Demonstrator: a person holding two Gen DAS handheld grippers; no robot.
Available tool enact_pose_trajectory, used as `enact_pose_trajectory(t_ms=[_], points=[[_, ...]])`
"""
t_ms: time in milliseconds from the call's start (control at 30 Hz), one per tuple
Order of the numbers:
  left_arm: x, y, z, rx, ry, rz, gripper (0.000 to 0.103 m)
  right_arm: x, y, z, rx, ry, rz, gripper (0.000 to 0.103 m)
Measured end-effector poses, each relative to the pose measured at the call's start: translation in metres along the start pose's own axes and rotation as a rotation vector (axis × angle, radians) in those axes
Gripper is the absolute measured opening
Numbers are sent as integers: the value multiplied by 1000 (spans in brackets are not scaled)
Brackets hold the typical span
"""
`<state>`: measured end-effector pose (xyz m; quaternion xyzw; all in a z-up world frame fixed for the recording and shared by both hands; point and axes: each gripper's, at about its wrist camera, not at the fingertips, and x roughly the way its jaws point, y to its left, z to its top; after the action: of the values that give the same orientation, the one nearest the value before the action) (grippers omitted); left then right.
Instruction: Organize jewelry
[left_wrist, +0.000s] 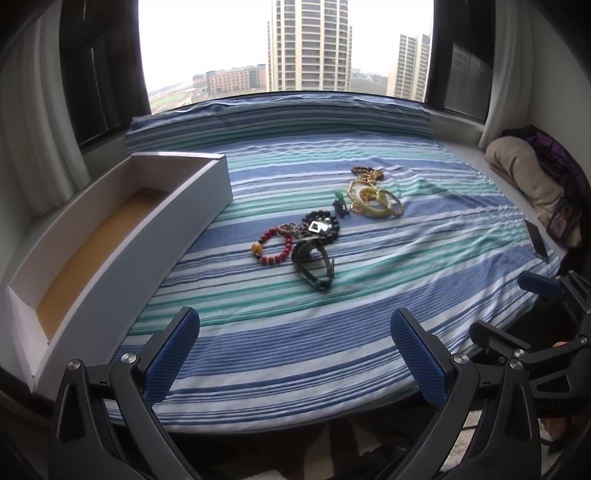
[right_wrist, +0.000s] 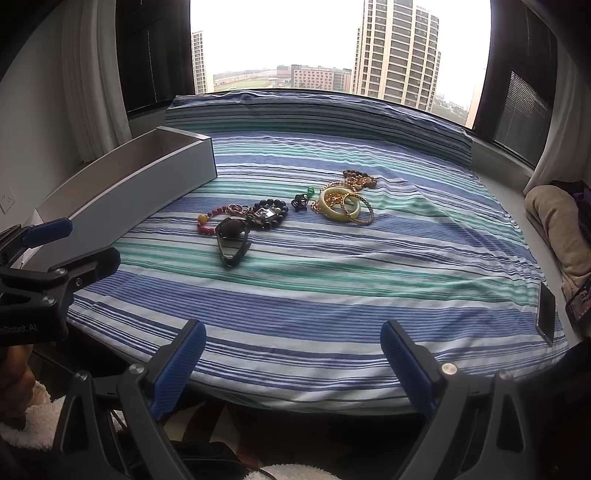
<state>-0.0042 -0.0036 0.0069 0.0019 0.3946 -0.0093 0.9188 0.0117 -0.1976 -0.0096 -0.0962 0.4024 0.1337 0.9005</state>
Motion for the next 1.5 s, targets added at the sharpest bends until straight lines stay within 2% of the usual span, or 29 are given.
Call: enact_pose_trajectory(t_ms=[1500], points=[[2,7,-1,-30,6,14,103,2,4,1,-14,0,-6,97]])
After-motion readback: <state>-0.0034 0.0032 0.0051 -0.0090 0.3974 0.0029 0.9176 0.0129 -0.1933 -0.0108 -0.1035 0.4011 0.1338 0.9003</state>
